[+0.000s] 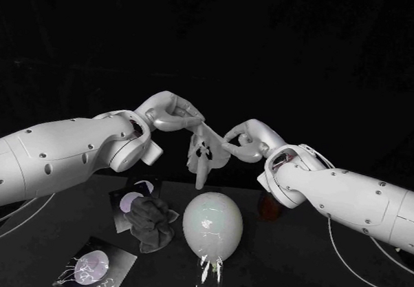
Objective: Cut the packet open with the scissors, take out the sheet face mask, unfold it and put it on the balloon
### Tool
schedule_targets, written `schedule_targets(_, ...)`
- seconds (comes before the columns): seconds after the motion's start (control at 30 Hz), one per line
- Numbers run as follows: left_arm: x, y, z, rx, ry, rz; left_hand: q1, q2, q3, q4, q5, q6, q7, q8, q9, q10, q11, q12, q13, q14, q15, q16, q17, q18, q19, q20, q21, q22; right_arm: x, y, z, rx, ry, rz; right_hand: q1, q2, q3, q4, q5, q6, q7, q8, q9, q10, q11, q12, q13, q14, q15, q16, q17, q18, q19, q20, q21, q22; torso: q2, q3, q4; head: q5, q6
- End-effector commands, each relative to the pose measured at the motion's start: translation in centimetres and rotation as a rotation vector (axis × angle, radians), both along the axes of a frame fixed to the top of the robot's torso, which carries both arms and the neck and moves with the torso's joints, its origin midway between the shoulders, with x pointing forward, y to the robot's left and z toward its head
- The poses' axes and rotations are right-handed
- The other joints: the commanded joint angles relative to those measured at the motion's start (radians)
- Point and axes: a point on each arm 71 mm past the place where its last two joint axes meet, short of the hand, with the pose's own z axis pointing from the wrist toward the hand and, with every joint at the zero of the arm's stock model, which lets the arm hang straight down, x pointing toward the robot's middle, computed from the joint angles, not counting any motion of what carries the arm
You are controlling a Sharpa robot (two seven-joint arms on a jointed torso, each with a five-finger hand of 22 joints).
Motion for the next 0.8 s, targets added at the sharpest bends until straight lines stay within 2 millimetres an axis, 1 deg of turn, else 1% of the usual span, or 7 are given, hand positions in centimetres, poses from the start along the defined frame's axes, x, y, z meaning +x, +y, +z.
schedule_targets(0.03,0.2,0.3,0.7,-0.006,-0.011,0.018,0.003,0.0,-0.002,0.001,0.003,0.008,-0.003,0.005,0.042,0.008,0.0,-0.005,0.001,0.009,-0.001,-0.001,0.002,0.008,0.007,-0.002,0.004,0.001,0.1,-0.8,-0.9,0.134,0.084,-0.034,0.011,-0.001,0.005,-0.001,0.004,-0.005,0.006,0.002,0.005,0.079,-0.005,-0.011,0.202,0.105,-0.004,0.004,0.263,0.014,-0.012,0.0,-0.011,-0.004,-0.001,0.0001,-0.0007,0.0,0.0)
schedule_targets(0.2,0.1,-0.2,0.9,-0.004,-0.013,0.008,0.003,0.0,-0.002,0.0,0.003,0.008,-0.003,0.005,0.043,0.008,0.0,-0.005,0.001,0.009,-0.001,-0.001,0.002,0.008,0.007,-0.002,0.006,0.002,0.0,-0.7,-1.7,0.181,0.131,-0.027,-0.002,-0.013,-0.01,0.009,0.004,-0.024,0.013,-0.005,0.003,0.072,0.002,-0.031,0.192,0.097,0.002,-0.003,0.244,0.02,-0.037,-0.001,-0.039,-0.02,0.001,-0.0006,0.0003,0.001,0.001)
schedule_targets(0.27,0.1,-0.3,1.1,-0.004,-0.014,0.006,0.003,0.0,-0.002,0.001,0.003,0.008,-0.003,0.006,0.043,0.009,0.0,-0.005,0.001,0.009,-0.001,-0.001,0.002,0.008,0.007,-0.002,0.006,0.002,-0.1,-0.6,-1.9,0.19,0.142,-0.024,-0.019,-0.024,-0.03,0.023,0.004,-0.044,0.022,-0.016,-0.002,0.065,0.01,-0.05,0.182,0.088,0.009,-0.01,0.225,0.023,-0.055,-0.002,-0.06,-0.032,0.001,-0.0007,0.0004,0.001,0.002)
schedule_targets(0.33,0.0,-0.5,1.2,-0.004,-0.016,0.002,0.002,0.0,-0.002,0.001,0.003,0.008,-0.003,0.006,0.044,0.009,0.0,-0.005,0.001,0.009,-0.001,-0.001,0.002,0.008,0.007,-0.002,0.008,0.003,-0.1,-0.5,-2.2,0.201,0.153,-0.022,-0.022,-0.026,-0.034,0.026,0.004,-0.047,0.024,-0.018,-0.003,0.064,0.012,-0.052,0.181,0.087,0.011,-0.011,0.222,0.024,-0.06,-0.001,-0.065,-0.034,0.001,-0.0009,0.0006,0.001,0.001)
schedule_targets(0.43,-0.1,-0.8,1.4,-0.005,-0.019,-0.004,0.002,0.0,-0.002,0.001,0.003,0.007,-0.003,0.006,0.045,0.01,0.0,-0.005,0.001,0.009,-0.001,-0.001,0.003,0.008,0.007,-0.002,0.009,0.004,-0.1,-0.4,-2.7,0.217,0.172,-0.02,-0.035,-0.038,-0.057,0.041,0.004,-0.064,0.035,-0.03,-0.009,0.053,0.021,-0.077,0.168,0.076,0.019,-0.02,0.2,0.029,-0.091,0.001,-0.099,-0.053,0.002,-0.0012,0.0012,0.002,-0.001)
schedule_targets(0.53,-0.2,-1.1,1.7,-0.005,-0.024,-0.009,0.002,0.0,-0.002,0.001,0.003,0.007,-0.003,0.006,0.045,0.01,0.0,-0.005,0.001,0.009,-0.001,-0.001,0.003,0.008,0.007,-0.002,0.009,0.004,-0.1,-0.2,-3.2,0.23,0.19,-0.019,-0.035,-0.042,-0.07,0.047,0.004,-0.073,0.041,-0.038,-0.014,0.044,0.027,-0.098,0.157,0.067,0.025,-0.027,0.183,0.032,-0.111,0.004,-0.121,-0.065,0.002,-0.0018,0.0019,0.004,-0.002)
schedule_targets(0.8,-0.4,-1.4,2.5,-0.006,-0.035,-0.016,0.002,0.0,-0.002,0.001,0.003,0.007,-0.004,0.008,0.048,0.012,-0.001,-0.006,0.001,0.011,-0.002,0.0,0.004,0.007,0.008,-0.004,0.015,0.008,-0.5,0.5,-4.5,0.245,0.226,-0.002,-0.025,-0.043,-0.076,0.047,0.004,-0.071,0.041,-0.039,-0.015,0.042,0.028,-0.098,0.157,0.066,0.027,-0.027,0.183,0.033,-0.116,0.007,-0.128,-0.067,0.002,-0.0023,0.0017,0.005,-0.005)
